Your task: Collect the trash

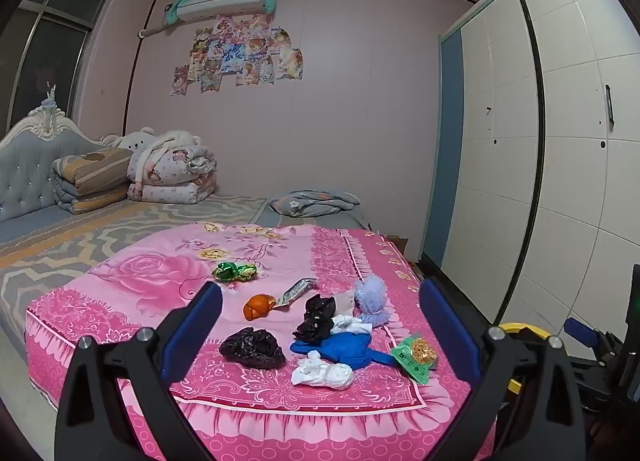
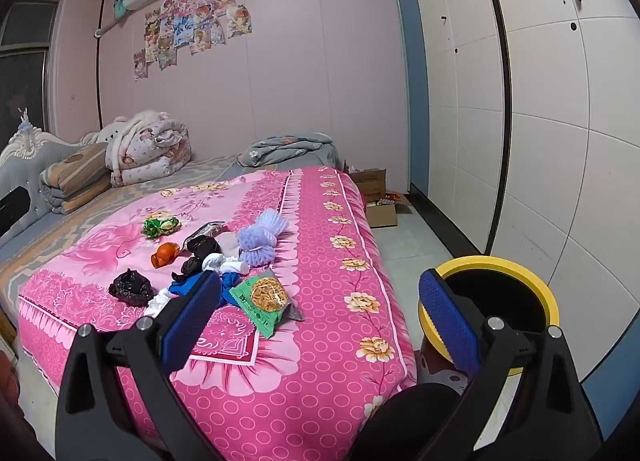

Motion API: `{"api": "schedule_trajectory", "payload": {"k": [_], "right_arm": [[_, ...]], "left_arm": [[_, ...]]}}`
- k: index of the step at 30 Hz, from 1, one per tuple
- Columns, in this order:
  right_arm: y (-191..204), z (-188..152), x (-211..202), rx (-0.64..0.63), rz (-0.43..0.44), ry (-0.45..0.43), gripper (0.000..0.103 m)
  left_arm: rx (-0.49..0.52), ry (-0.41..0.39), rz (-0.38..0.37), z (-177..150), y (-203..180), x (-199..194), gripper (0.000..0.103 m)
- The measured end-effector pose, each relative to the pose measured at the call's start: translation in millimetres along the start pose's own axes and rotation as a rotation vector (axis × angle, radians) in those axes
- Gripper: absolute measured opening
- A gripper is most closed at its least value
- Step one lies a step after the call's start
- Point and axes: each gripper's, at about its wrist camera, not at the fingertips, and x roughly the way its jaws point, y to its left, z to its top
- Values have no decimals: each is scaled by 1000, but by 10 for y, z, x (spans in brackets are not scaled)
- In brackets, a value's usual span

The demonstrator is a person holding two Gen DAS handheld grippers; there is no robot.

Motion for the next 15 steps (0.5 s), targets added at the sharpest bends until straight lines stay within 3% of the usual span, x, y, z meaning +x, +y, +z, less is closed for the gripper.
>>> {"api": "schedule_trajectory", "payload": {"k": [15], "right_arm": [[0,8,14,-2,-2,8,95]], "left_arm": [[1,-5,1,3,-26,-16,95]]}}
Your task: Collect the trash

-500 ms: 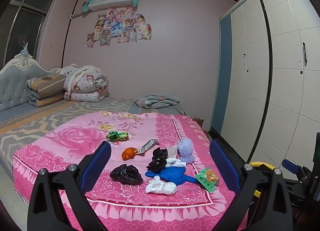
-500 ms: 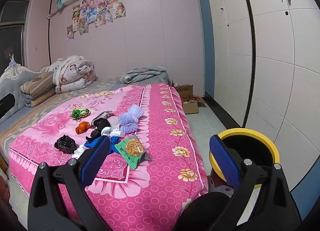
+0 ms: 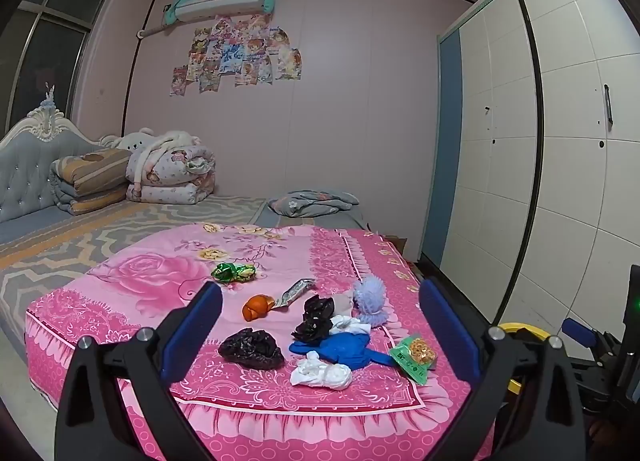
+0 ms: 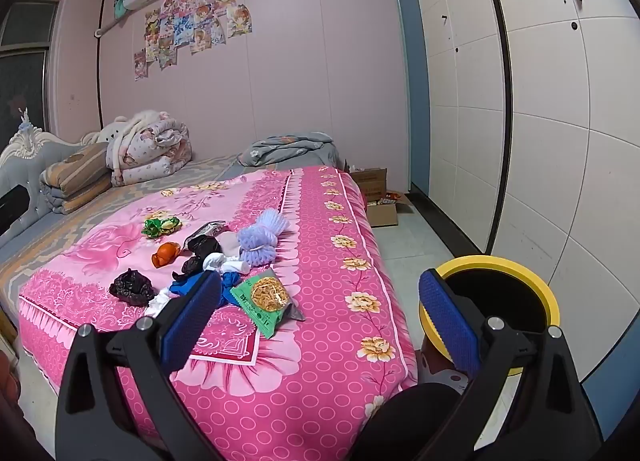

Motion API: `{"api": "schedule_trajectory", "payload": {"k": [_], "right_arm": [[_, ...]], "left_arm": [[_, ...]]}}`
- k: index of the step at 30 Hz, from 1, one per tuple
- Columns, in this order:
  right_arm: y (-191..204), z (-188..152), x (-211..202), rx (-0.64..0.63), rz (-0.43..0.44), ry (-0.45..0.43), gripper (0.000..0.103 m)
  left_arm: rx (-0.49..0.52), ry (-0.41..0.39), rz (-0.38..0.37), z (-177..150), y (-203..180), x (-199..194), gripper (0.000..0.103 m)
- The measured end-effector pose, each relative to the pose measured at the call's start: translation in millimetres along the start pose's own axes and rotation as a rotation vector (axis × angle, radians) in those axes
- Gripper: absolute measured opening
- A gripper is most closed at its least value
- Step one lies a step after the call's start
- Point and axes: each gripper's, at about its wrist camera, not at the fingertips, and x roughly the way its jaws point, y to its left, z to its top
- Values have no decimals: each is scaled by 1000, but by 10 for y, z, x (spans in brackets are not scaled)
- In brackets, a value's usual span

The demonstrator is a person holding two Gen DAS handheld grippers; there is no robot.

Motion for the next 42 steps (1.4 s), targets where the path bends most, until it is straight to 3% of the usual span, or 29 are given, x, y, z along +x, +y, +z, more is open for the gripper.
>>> {"api": "schedule_trajectory", "payload": {"k": [42], "right_arm": [[-5,-16,-4,1,0,3,95]], "left_arm": [[-6,22,-25,-3,29,28,95]]}}
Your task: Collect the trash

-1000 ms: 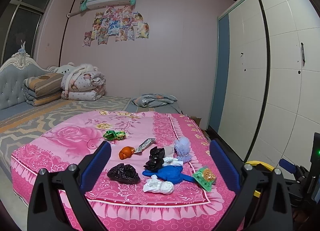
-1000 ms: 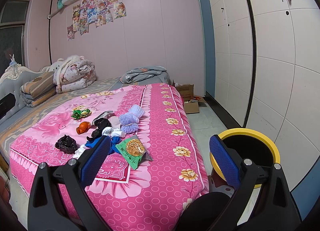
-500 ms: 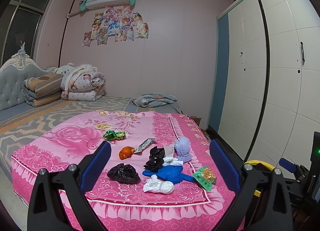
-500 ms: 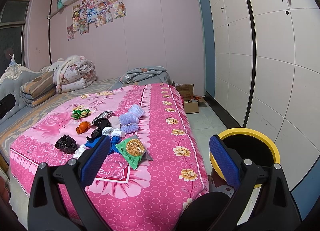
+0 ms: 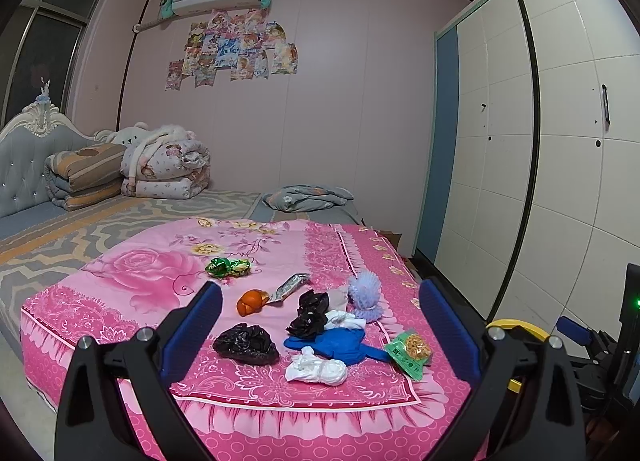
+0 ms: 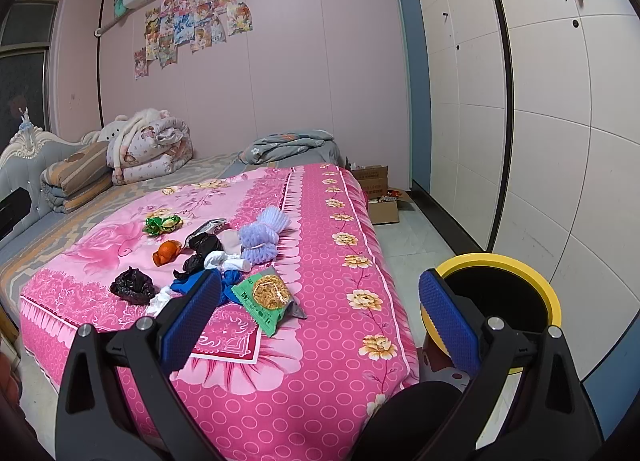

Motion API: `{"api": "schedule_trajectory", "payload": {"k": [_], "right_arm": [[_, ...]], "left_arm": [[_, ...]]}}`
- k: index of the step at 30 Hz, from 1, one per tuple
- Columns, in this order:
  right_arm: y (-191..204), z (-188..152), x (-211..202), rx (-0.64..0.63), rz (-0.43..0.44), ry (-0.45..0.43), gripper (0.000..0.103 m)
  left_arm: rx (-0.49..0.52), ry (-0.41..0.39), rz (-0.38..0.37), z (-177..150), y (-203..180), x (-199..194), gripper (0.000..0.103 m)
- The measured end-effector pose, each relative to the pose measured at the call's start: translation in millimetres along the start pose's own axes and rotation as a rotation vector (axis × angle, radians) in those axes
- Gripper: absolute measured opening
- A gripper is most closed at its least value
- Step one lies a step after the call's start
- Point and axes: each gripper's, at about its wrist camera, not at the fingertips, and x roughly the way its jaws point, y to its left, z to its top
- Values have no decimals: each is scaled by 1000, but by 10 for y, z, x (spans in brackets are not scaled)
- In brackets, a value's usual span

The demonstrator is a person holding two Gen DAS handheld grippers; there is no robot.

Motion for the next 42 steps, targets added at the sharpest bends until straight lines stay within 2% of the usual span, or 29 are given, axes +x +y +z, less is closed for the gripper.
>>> {"api": "schedule_trajectory", "payload": {"k": [42], "right_arm": [[29,-68,132,-1,-4,20,95]], "left_arm": [[-7,7,0,-4,45,9,95]]}}
